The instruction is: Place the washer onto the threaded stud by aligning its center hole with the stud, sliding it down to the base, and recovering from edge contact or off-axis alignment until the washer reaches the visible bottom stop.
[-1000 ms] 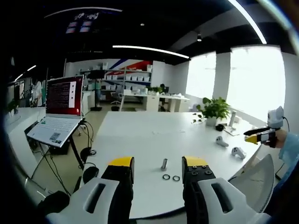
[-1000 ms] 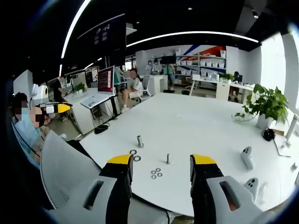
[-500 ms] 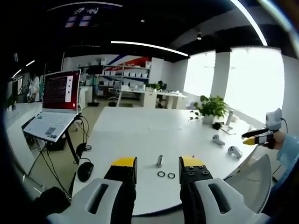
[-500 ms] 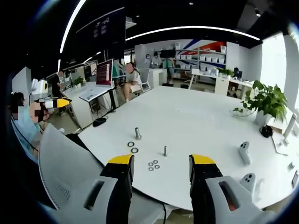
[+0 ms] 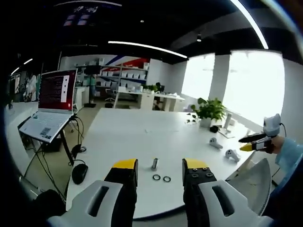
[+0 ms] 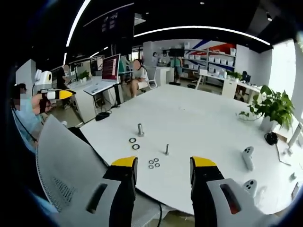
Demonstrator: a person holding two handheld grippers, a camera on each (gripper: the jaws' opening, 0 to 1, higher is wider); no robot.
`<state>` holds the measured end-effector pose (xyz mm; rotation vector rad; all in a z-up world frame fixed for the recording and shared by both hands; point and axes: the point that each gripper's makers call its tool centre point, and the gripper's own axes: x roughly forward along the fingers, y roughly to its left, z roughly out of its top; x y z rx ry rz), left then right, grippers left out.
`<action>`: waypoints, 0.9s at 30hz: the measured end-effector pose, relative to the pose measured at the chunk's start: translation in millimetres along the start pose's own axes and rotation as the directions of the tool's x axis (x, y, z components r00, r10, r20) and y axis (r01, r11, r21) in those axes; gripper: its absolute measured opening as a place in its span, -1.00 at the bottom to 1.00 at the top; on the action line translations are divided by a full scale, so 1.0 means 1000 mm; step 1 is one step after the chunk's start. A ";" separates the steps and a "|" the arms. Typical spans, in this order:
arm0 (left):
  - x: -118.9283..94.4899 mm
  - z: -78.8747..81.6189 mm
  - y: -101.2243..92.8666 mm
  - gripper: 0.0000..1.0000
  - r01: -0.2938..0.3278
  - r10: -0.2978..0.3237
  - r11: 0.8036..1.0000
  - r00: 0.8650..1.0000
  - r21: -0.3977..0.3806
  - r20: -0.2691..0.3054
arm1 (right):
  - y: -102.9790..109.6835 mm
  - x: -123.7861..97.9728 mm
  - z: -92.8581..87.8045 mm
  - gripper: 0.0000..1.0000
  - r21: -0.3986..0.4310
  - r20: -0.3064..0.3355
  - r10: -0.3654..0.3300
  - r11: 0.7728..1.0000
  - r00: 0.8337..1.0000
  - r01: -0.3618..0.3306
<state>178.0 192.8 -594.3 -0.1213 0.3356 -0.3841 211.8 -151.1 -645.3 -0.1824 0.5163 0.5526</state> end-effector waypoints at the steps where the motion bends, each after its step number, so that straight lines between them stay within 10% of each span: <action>1: 0.000 -0.002 -0.001 -0.32 0.003 -0.003 1.000 1.000 0.003 -0.008 | -0.003 0.001 -0.001 -0.04 0.004 0.002 0.003 1.000 1.000 -0.003; 27: 0.004 -0.009 -0.022 -0.53 0.057 -0.058 0.998 0.998 -0.009 -0.023 | -0.022 0.092 -0.032 -0.26 -0.044 -0.159 0.225 0.971 0.961 -0.235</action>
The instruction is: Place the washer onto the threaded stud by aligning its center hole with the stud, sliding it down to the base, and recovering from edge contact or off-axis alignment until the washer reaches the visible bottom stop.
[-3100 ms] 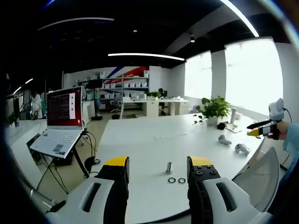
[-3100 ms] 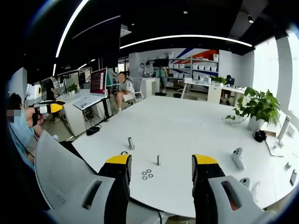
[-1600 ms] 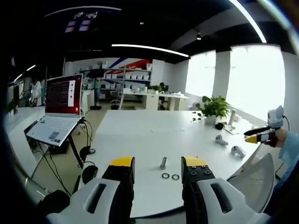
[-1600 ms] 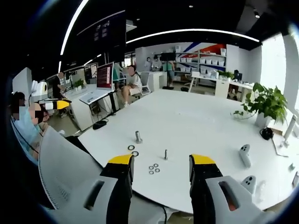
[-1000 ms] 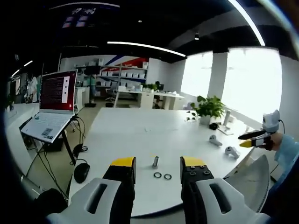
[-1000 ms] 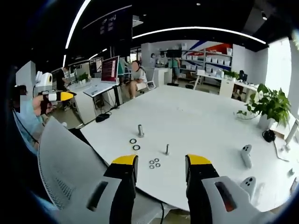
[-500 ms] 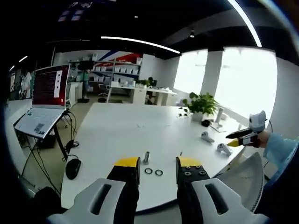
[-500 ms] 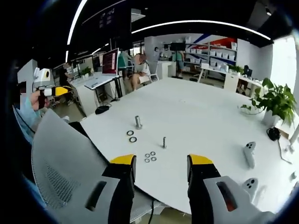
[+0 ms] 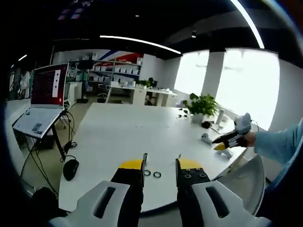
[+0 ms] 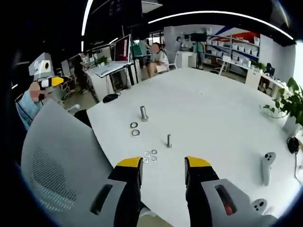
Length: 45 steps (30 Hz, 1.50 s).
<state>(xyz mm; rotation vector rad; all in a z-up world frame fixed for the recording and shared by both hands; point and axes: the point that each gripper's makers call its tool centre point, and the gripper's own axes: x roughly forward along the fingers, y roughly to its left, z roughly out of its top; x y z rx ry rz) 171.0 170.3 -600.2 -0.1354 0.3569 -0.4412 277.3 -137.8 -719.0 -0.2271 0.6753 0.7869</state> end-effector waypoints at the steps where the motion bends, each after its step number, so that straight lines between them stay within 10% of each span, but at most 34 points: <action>1: 0.001 0.001 0.001 -0.52 -0.014 0.014 1.000 1.000 0.004 0.009 | 0.002 0.005 -0.002 -0.27 -0.001 -0.012 0.011 1.000 1.000 -0.011; 23: -0.006 -0.010 -0.004 -0.56 -0.074 0.073 0.996 0.997 0.045 0.009 | 0.033 0.100 -0.048 -0.41 -0.227 -0.294 0.179 0.941 0.939 -0.251; 28: -0.005 -0.016 -0.010 -0.59 -0.053 0.053 0.997 0.998 0.055 -0.013 | 0.032 0.114 -0.071 -0.45 -0.239 -0.416 0.190 0.921 0.889 -0.309; 45: -0.005 -0.022 -0.014 -0.63 -0.041 0.043 0.997 0.998 0.059 -0.043 | 0.033 0.140 -0.081 -0.48 -0.303 -0.474 0.181 0.885 0.862 -0.353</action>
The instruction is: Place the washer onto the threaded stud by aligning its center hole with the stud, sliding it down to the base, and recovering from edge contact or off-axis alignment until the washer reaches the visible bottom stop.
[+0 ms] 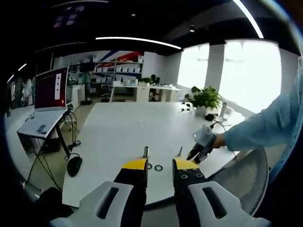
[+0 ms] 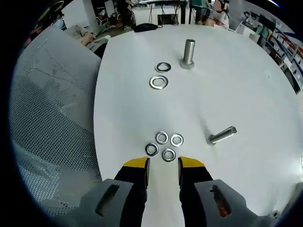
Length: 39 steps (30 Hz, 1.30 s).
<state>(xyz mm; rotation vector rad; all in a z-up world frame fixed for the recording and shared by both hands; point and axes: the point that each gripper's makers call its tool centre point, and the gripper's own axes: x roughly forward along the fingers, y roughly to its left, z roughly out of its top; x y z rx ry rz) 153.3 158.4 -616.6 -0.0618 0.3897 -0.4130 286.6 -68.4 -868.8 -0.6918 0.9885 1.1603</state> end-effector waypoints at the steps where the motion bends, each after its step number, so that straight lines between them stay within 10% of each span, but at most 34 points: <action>1: 0.000 -0.001 -0.001 -0.64 0.003 -0.003 1.000 1.000 -0.003 -0.003 | 0.001 0.000 0.001 -0.48 0.004 0.001 0.011 1.000 1.000 -0.011; 39: 0.011 -0.005 -0.006 -0.64 0.023 -0.023 1.000 0.999 0.009 -0.028 | -0.006 0.009 0.002 -0.72 -0.119 -0.026 -0.023 0.993 0.999 0.020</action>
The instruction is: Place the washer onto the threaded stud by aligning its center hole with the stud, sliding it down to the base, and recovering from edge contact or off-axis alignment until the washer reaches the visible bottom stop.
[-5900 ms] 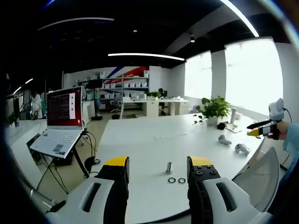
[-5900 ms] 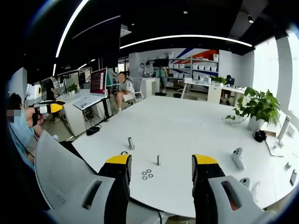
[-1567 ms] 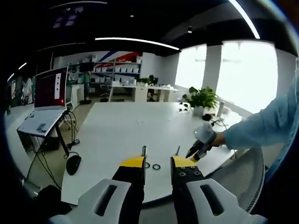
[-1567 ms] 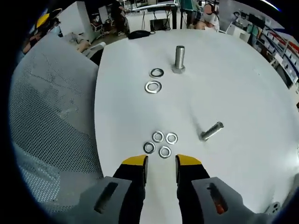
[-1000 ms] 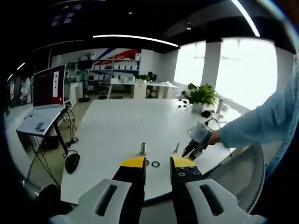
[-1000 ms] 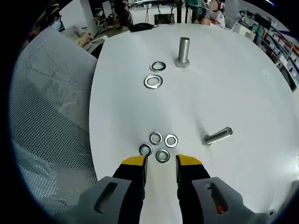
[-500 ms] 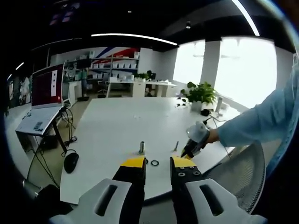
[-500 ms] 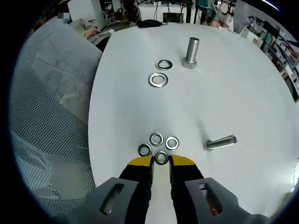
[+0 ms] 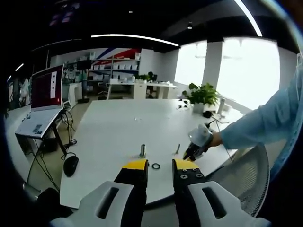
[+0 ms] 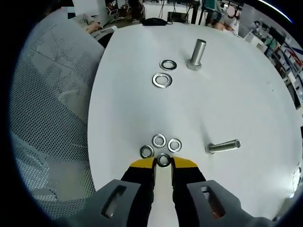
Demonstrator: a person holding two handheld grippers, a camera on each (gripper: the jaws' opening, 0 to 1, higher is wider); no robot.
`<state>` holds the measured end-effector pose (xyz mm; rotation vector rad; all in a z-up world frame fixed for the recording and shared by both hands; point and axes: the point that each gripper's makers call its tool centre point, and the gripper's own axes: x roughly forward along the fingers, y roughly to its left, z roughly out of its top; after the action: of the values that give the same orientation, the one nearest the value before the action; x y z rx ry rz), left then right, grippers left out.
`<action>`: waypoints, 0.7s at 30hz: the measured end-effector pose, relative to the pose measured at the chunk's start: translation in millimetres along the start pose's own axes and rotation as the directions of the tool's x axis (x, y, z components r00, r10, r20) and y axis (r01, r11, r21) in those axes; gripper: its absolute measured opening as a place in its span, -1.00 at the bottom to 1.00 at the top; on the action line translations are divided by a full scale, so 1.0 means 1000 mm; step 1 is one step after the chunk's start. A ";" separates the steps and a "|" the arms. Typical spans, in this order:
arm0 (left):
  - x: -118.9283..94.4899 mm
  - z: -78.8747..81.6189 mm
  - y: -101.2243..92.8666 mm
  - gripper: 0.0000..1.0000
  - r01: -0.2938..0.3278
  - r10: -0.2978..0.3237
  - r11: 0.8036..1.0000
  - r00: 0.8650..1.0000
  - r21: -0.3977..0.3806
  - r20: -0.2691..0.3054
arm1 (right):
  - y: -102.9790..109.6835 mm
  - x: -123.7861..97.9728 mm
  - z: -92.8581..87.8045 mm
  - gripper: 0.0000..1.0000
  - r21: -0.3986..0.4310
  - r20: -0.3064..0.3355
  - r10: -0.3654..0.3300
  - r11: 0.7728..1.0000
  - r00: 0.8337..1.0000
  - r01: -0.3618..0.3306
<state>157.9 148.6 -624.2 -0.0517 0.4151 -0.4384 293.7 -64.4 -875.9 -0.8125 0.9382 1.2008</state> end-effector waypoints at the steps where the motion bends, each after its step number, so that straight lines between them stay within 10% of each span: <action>1: 0.000 0.000 0.000 -0.64 -0.002 0.002 1.000 1.000 0.000 -0.001 | -0.001 0.000 0.000 -0.72 0.015 0.006 0.002 1.000 1.000 -0.002; 21: 0.000 0.001 -0.004 -0.64 -0.005 0.005 1.000 1.000 0.004 0.003 | -0.011 -0.012 -0.001 -0.73 0.014 0.010 -0.046 0.999 0.999 0.046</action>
<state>156.8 144.9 -622.4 -0.0476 0.4118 -0.4341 302.9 -71.9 -865.3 -0.8117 0.9138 1.1564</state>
